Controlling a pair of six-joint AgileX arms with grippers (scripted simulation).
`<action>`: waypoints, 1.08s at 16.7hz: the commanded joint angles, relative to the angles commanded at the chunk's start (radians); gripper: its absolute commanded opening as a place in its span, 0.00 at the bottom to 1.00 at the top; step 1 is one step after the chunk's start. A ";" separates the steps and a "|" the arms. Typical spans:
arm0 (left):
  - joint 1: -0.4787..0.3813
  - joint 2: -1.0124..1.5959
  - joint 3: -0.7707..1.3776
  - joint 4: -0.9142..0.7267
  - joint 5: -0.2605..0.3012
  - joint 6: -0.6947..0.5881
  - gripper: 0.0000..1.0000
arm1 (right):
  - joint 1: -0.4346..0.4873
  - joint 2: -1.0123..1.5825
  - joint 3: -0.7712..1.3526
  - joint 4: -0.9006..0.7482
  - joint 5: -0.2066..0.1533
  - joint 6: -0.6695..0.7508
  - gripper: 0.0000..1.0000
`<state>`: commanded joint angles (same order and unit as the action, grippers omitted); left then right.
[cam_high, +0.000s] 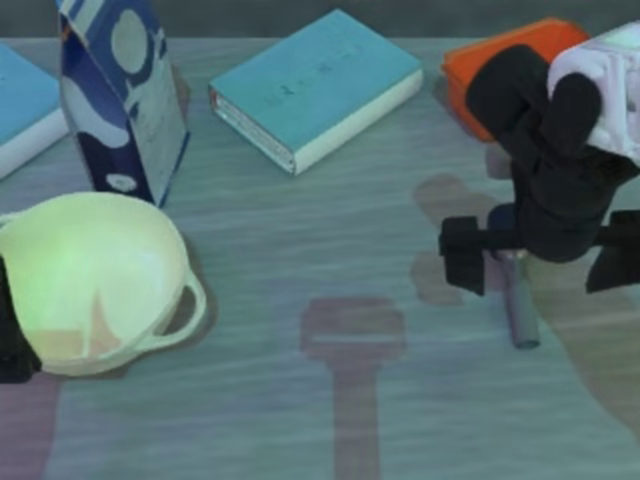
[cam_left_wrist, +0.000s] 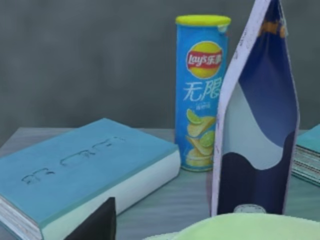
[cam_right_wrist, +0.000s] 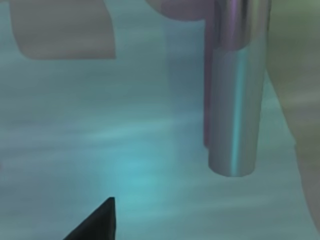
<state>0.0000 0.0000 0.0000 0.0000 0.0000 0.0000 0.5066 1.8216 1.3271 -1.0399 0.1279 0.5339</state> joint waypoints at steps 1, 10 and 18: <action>0.000 0.000 0.000 0.000 0.000 0.000 1.00 | 0.000 0.000 0.000 0.000 0.000 0.000 1.00; 0.000 0.000 0.000 0.000 0.000 0.000 1.00 | -0.025 0.116 -0.137 0.264 -0.001 -0.024 1.00; 0.000 0.000 0.000 0.000 0.000 0.000 1.00 | -0.035 0.173 -0.196 0.373 0.000 -0.033 1.00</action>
<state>0.0000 0.0000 0.0000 0.0000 0.0000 0.0000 0.4716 1.9946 1.1313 -0.6669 0.1276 0.5012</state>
